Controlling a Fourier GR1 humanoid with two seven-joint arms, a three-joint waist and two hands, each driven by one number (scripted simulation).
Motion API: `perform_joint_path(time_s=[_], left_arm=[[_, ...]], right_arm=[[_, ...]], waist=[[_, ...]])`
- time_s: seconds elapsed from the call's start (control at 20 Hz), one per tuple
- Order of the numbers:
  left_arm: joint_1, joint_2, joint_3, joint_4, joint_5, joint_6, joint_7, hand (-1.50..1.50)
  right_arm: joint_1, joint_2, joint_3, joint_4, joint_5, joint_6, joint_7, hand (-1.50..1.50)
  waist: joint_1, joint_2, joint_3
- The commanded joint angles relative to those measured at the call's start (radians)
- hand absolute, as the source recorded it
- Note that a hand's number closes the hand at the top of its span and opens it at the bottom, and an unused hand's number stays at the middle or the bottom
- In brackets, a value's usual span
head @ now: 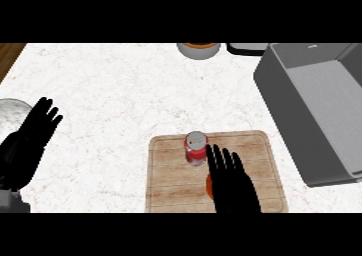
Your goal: Pick the tomato from the cutting board and place it in the cardboard box
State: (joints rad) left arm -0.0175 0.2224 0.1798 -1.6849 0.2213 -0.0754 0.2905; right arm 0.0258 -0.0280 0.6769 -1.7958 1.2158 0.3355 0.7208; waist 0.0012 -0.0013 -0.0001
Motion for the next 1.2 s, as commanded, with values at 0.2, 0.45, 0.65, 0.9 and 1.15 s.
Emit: perform_joint_path(time_s=[0.2, 0.45, 0.65, 0.9, 1.15], left_arm=[[-0.047, 0.010, 0.052, 0.089, 0.005, -0.026, -0.015, 0.00], [-0.025, 0.021, 0.049, 0.034, 0.019, -0.063, 0.008, 0.00], [-0.059, 0.031, 0.072, 0.037, 0.025, -0.044, 0.053, 0.00], [-0.035, -0.001, 0.062, 0.092, -0.007, -0.068, -0.045, 0.00], [-0.044, -0.003, 0.033, 0.023, 0.002, -0.061, -0.001, 0.00]], right_arm=[[0.014, -0.012, -0.017, 0.063, 0.008, -0.074, -0.058, -1.50], [-0.049, -0.021, -0.044, 0.083, 0.016, -0.084, -0.134, 1.50], [-0.056, -0.019, -0.046, 0.140, 0.038, -0.137, -0.180, 1.50], [-0.031, 0.003, -0.023, 0.080, 0.063, -0.090, -0.152, 1.50], [-0.387, 0.027, -0.507, 0.386, -0.151, 0.008, -0.068, 1.50]], waist=[[-0.002, 0.001, 0.000], [0.000, 0.001, 0.000], [-0.001, 0.001, 0.000], [-0.002, 0.001, 0.000], [0.042, 0.020, 0.001]])
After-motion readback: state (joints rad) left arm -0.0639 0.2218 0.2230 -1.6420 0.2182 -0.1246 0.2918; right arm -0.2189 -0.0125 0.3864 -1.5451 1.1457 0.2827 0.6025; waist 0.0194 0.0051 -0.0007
